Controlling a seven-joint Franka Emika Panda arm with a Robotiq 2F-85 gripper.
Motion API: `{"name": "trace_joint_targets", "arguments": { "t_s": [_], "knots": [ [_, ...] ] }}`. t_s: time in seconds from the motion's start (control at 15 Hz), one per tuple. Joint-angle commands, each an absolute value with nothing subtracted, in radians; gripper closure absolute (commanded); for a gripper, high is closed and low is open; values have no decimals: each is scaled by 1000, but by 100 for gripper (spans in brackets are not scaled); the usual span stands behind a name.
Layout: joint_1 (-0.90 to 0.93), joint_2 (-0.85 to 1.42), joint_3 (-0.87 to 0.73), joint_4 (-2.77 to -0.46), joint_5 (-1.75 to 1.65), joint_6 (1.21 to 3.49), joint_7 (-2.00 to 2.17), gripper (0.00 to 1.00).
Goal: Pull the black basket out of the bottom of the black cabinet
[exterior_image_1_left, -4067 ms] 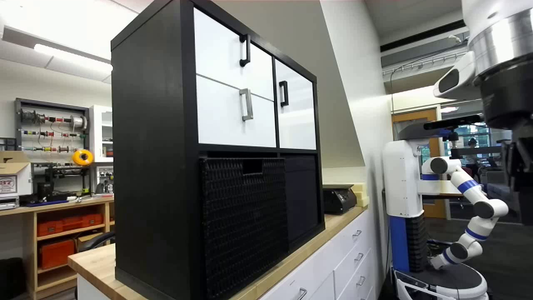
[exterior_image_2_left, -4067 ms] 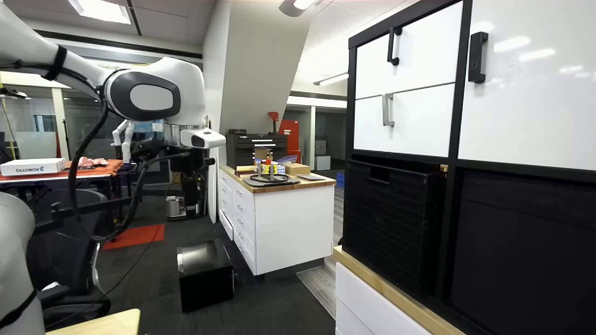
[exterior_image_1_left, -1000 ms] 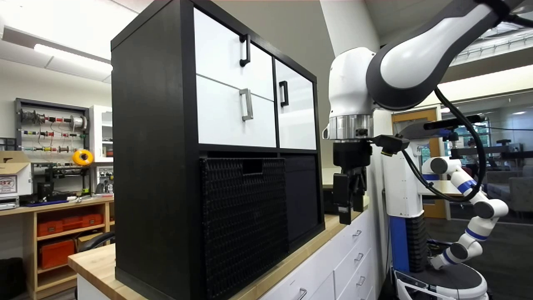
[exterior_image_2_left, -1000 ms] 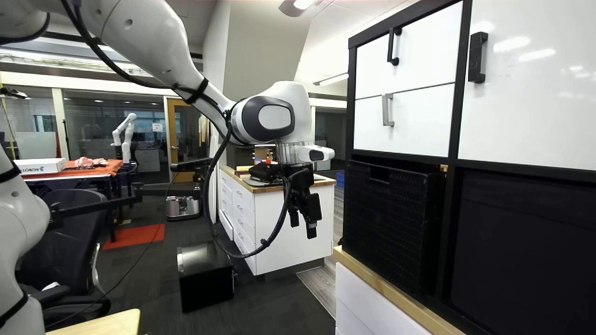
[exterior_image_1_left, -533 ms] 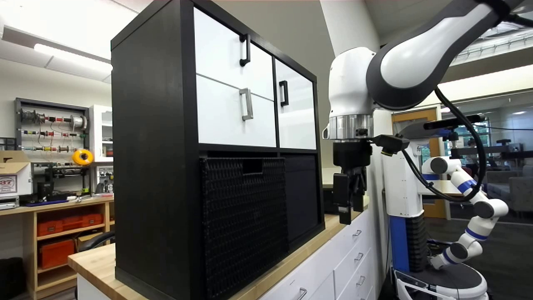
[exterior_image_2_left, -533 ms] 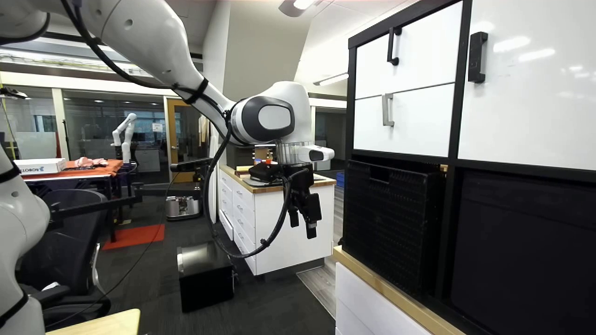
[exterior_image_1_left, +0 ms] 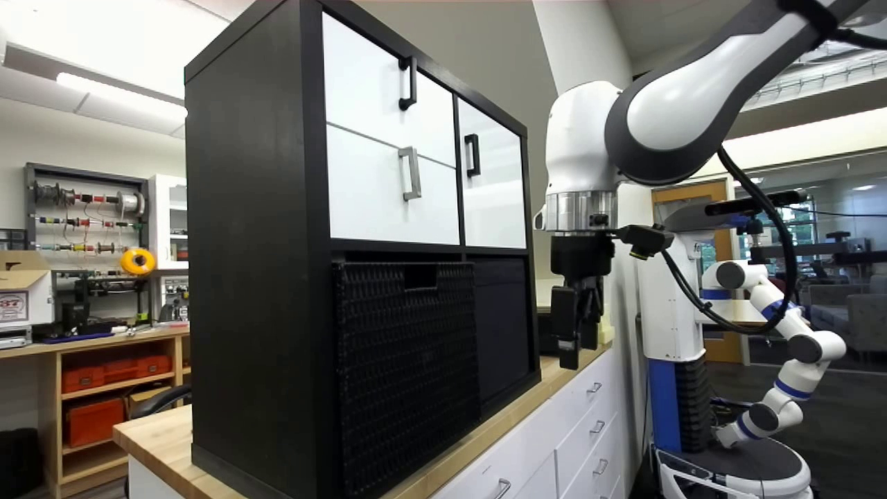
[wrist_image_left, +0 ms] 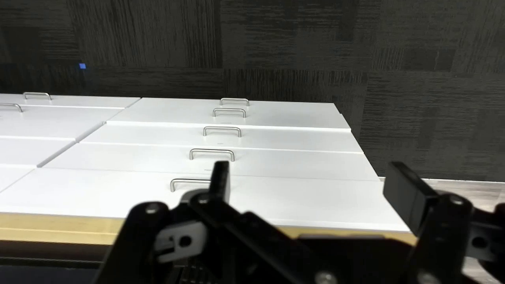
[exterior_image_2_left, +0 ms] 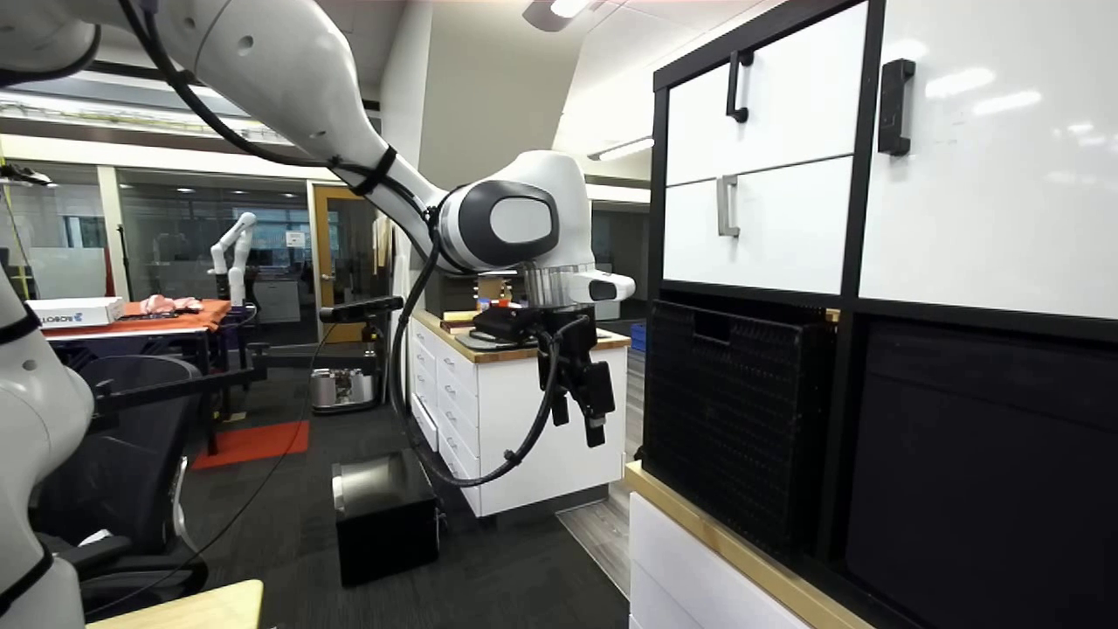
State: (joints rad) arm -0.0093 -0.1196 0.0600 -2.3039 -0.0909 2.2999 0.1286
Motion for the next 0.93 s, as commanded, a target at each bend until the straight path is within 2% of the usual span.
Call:
{"name": "trace_joint_targets", "arguments": {
  "t_s": [0.0,0.87],
  "knots": [
    [-14,-79,27,-2245,-112,2341,44,0],
    [-9,9,-4,-2055,-93,2437,-409,0]
  ]
}}
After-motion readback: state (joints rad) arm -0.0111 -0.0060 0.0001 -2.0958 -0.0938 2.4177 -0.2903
